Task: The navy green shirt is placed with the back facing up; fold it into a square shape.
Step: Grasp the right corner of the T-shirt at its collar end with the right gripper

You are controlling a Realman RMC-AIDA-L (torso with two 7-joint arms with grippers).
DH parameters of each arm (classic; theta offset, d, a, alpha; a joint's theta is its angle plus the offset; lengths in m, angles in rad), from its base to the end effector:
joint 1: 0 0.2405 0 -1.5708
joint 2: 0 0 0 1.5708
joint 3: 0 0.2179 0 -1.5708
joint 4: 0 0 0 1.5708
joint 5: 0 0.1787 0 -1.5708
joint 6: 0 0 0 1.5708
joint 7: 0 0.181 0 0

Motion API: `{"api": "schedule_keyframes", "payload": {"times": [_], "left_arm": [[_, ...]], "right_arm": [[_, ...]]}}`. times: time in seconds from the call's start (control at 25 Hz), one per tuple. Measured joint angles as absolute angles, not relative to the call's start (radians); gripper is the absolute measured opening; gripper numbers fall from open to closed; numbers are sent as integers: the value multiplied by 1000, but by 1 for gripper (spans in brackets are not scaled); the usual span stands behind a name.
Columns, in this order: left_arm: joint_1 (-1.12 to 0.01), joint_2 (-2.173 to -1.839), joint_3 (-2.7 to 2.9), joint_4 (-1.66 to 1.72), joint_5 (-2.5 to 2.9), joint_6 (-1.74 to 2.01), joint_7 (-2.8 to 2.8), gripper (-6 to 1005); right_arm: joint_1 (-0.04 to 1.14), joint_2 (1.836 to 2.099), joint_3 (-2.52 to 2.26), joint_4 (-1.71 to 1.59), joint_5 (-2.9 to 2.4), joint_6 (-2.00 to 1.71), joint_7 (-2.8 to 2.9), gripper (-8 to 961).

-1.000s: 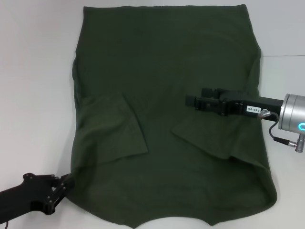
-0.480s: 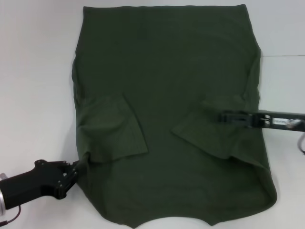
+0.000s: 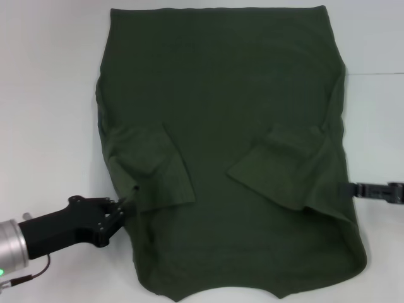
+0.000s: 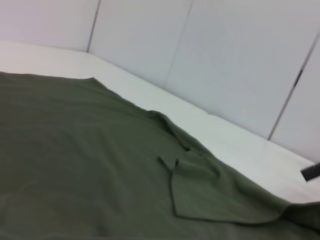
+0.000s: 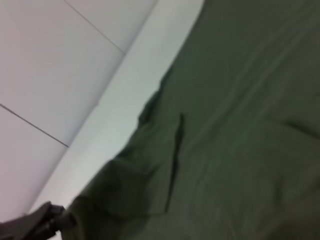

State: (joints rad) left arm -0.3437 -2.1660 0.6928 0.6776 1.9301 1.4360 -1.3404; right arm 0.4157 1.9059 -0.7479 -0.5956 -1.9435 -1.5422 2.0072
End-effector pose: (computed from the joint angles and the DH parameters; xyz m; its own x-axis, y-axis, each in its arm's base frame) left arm -0.2388 0.2757 -0.0315 0.6920 0.4353 0.5758 0.6383 -0.7416 -0.2065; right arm 0.2647 0.2880 0.0321 0.3194 -0.8128 -0.4872 -0.9130 -0.4017 0.0715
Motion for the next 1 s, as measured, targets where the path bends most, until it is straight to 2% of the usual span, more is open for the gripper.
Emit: {"api": "schedule_keyframes", "payload": {"times": [0.2, 1.0], "left_arm": [[-382, -2166, 699, 655, 1933, 1432, -1340, 46], [-383, -2164, 703, 664, 1935, 1431, -1345, 46]], "right_arm": [[394, 1891, -720, -591, -2018, -1569, 2023, 923], [393, 1888, -652, -603, -2193, -1609, 2109, 921]]}}
